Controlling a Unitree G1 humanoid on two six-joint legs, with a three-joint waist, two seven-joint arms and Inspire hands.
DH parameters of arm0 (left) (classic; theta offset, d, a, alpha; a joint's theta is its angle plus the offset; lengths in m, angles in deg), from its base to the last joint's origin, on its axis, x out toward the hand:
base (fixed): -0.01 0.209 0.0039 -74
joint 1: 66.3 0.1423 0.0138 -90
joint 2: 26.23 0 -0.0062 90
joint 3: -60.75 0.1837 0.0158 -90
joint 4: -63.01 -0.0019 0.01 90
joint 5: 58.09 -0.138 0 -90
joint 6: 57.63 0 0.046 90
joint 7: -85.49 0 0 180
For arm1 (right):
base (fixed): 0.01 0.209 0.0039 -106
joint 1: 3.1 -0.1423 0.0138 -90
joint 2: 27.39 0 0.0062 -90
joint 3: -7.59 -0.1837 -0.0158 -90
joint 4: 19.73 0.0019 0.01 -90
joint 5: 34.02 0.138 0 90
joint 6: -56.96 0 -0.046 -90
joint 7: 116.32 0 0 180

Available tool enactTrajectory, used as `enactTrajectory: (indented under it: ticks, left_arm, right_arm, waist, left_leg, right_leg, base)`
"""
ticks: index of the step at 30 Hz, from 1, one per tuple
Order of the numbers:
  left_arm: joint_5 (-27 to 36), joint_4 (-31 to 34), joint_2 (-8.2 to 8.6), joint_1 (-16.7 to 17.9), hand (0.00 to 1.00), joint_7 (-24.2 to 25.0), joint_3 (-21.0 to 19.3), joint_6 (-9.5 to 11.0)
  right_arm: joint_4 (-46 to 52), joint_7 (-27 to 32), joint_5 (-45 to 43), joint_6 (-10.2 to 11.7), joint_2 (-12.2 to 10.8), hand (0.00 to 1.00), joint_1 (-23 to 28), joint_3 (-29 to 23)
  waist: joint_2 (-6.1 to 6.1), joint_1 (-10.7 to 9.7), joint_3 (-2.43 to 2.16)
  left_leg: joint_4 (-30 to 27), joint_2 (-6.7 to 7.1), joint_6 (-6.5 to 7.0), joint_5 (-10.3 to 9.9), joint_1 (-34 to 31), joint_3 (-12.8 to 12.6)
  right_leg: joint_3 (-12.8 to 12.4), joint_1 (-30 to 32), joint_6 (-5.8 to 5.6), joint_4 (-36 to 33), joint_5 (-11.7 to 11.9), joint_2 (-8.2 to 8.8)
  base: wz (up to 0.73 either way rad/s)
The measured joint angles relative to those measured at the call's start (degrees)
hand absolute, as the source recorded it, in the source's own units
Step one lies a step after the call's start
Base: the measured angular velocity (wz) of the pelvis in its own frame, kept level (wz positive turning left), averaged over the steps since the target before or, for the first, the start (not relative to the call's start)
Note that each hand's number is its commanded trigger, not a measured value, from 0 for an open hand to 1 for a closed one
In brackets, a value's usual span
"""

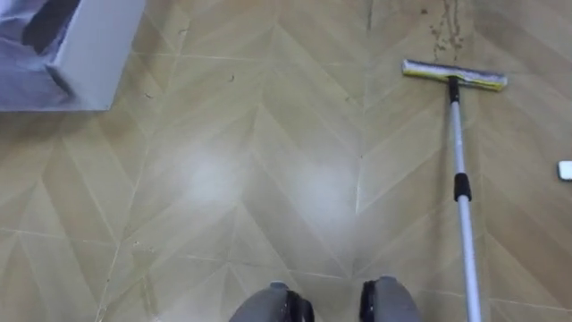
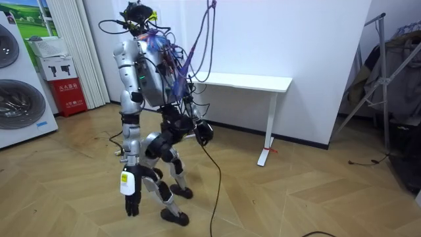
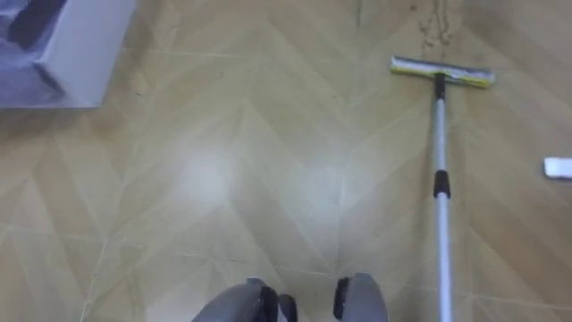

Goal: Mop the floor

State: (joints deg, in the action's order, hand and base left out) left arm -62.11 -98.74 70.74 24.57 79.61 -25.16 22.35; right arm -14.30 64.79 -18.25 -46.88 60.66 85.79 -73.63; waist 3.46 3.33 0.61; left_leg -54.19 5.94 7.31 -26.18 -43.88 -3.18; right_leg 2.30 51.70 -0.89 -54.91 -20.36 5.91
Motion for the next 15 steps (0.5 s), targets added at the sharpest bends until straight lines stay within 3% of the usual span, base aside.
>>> enactTrajectory:
  ticks: [1, 2, 5, 6, 7, 8, 9, 11, 12, 13, 14, 15]
  left_arm:
    - [-0.01, 0.06, 0.33, 0.02, 0.0, 0.0, 0.69, -0.33]
    - [-0.01, 0.07, 0.44, 0.02, 0.0, 0.01, 0.69, -0.48]
    - [0.21, 0.03, 0.51, 0.15, 0.0, 0.02, 0.71, -0.96]
    - [1.32, 0.02, 0.26, 0.19, 0.0, -0.13, 1.23, -1.05]
    - [2.16, 0.01, -0.07, 0.44, 0.0, -0.15, 1.85, -1.12]
    - [2.18, 0.17, -0.17, 0.71, 0.0, -0.15, 1.91, -1.18]
    - [2.2, 0.49, -0.61, 1.69, 0.0, -0.11, 1.82, -1.2]
    - [2.17, 0.48, -1.1, 2.02, 0.0, 0.27, 1.73, -1.23]
    - [1.99, 0.47, -1.39, 2.72, 0.0, 0.5, 1.46, -1.24]
    - [2.0, 0.61, -1.6, 3.38, 0.0, 0.95, 1.01, -1.27]
    - [2.02, 0.68, -1.81, 3.31, 0.0, 1.38, 0.92, -1.38]
    - [1.99, 0.61, -2.12, 4.2, 0.0, 2.05, 0.81, -1.55]
  right_arm:
    - [0.0, 0.59, 0.0, -0.34, -0.09, 1.0, -0.14, -0.23]
    - [-0.04, 0.92, 0.0, -0.84, -0.13, 1.0, -0.33, -0.69]
    - [-0.68, 1.57, -0.19, -2.69, 0.83, 1.0, -4.97, -1.37]
    - [-1.07, 1.56, -0.18, -3.08, 1.78, 1.0, -7.49, -1.32]
    - [-1.12, 1.4, 0.01, -2.99, 2.96, 1.0, -10.2, -1.22]
    - [-0.95, 1.26, 0.06, -2.79, 3.65, 1.0, -11.46, -1.2]
    - [-0.63, 1.06, 0.13, -2.35, 4.58, 1.0, -14.36, -1.01]
    - [0.26, 0.13, 0.74, -1.66, 6.32, 1.0, -17.64, -1.0]
    - [1.27, -0.35, 1.3, -0.8, 6.98, 1.0, -19.11, -1.19]
    - [2.27, -0.94, 2.54, -0.24, 7.16, 1.0, -19.36, -1.21]
    - [2.27, -1.18, 3.42, 0.04, 7.02, 1.0, -19.15, -1.1]
    - [2.25, -2.17, 5.36, 0.1, 6.64, 1.0, -17.58, -1.04]
  waist:
    - [0.3, 0.1, 0.11]
    - [0.19, 0.14, 0.18]
    - [-0.56, 1.23, 0.31]
    - [-1.28, 1.9, 0.32]
    - [-1.7, 2.61, 0.57]
    - [-2.05, 3.0, 0.76]
    - [-3.6, 4.07, 0.89]
    - [-4.18, 4.88, 1.14]
    - [-4.17, 5.28, 1.19]
    - [-4.13, 5.54, 1.16]
    - [-3.81, 5.6, 0.92]
    - [-4.66, 5.59, 0.55]
  left_leg:
    - [-1.21, -0.11, -1.02, -1.19, 0.57, 1.37]
    - [-1.92, -0.2, -1.18, -1.25, 0.68, 1.69]
    - [-8.29, -1.81, -2.89, -1.57, 0.02, 1.5]
    - [-13.21, -2.66, -5.41, -0.08, -1.74, 0.91]
    - [-18.75, -3.6, -7.36, 2.69, -4.03, 0.73]
    - [-21.2, -3.82, -7.67, 4.6, -5.02, 0.59]
    - [-24.2, -4.39, -7.98, 7.25, -6.94, -0.36]
    - [-19.34, -5.73, -6.59, 6.01, -9.81, -0.81]
    - [-12.22, -6.25, -6.52, 5.98, -11.26, -0.75]
    - [-3.73, -6.06, -6.82, 6.67, -11.65, -0.4]
    - [-1.48, -6.02, -5.15, 8.62, -11.59, -0.27]
    - [1.13, -4.83, -3.72, 10.39, -10.1, -0.57]
  right_leg:
    - [1.0, -1.2, 1.26, -0.48, 0.21, -0.19]
    - [1.98, -1.73, 1.93, -0.79, -0.39, -0.01]
    - [4.3, -3.91, 3.57, -3.26, -4.82, 0.49]
    - [4.2, -4.01, 3.72, -5.23, -6.94, 0.37]
    - [3.97, -4.43, 3.81, -6.94, -8.72, -0.16]
    - [3.89, -4.78, 3.96, -7.7, -9.49, -0.22]
    - [3.04, -4.96, 4.17, -8.69, -10.79, -0.16]
    - [2.86, -5.69, 4.21, -8.59, -11.39, -0.52]
    - [2.85, -6.83, 3.82, -7.81, -11.72, -1.03]
    - [2.48, -8.83, 3.31, -6.46, -12.46, -1.43]
    - [2.12, -10.06, 2.92, -5.7, -12.95, -1.4]
    - [0.71, -12.34, 1.78, -3.83, -13.67, -1.13]
  base:
    - [0.0]
    - [0.12]
    - [0.12]
    - [0.15]
    - [0.12]
    - [0.0]
    - [0.0]
    - [0.01]
    - [0.14]
    - [0.19]
    - [0.31]
    - [0.49]
